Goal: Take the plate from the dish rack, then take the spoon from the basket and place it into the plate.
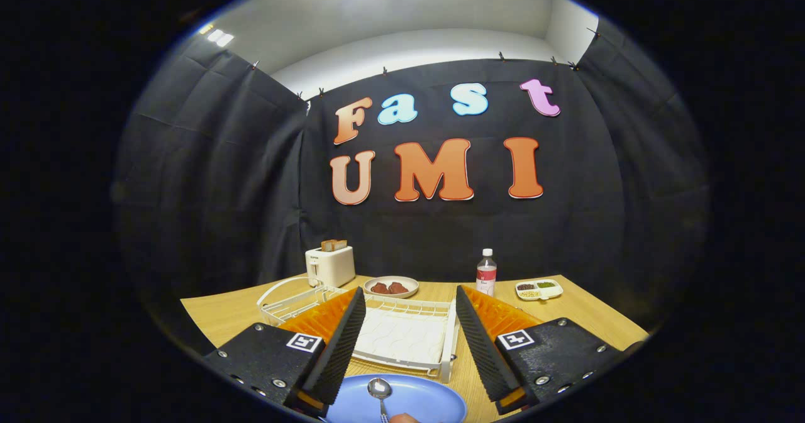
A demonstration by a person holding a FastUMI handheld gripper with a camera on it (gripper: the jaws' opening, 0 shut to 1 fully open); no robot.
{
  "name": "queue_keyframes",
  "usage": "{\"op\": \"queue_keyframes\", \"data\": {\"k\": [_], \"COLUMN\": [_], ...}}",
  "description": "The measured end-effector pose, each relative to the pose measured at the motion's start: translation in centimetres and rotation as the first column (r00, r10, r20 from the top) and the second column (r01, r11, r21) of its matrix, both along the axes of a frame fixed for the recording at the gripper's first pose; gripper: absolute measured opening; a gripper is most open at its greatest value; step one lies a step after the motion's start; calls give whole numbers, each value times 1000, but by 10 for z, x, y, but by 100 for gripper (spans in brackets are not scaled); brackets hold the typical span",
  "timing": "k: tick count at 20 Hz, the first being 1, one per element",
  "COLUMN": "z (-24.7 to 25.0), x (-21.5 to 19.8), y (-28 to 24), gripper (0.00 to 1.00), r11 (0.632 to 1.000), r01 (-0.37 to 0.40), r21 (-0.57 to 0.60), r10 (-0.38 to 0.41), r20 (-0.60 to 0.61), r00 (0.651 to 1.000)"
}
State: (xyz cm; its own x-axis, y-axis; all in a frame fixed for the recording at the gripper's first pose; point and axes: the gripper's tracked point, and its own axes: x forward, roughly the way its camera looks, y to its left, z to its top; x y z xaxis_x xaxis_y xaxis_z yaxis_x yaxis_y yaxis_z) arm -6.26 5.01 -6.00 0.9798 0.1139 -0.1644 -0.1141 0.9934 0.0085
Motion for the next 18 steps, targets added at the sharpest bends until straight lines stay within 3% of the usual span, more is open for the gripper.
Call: {"op": "queue_keyframes", "data": {"k": [11,18], "z": [17,-3], "x": [22,20], "y": [33,41], "gripper": [92,94], "r11": [996,996], "r01": [-22,-16], "r21": [-84,-90], "r10": [30,22], "r20": [87,71], "r00": [996,997]}}
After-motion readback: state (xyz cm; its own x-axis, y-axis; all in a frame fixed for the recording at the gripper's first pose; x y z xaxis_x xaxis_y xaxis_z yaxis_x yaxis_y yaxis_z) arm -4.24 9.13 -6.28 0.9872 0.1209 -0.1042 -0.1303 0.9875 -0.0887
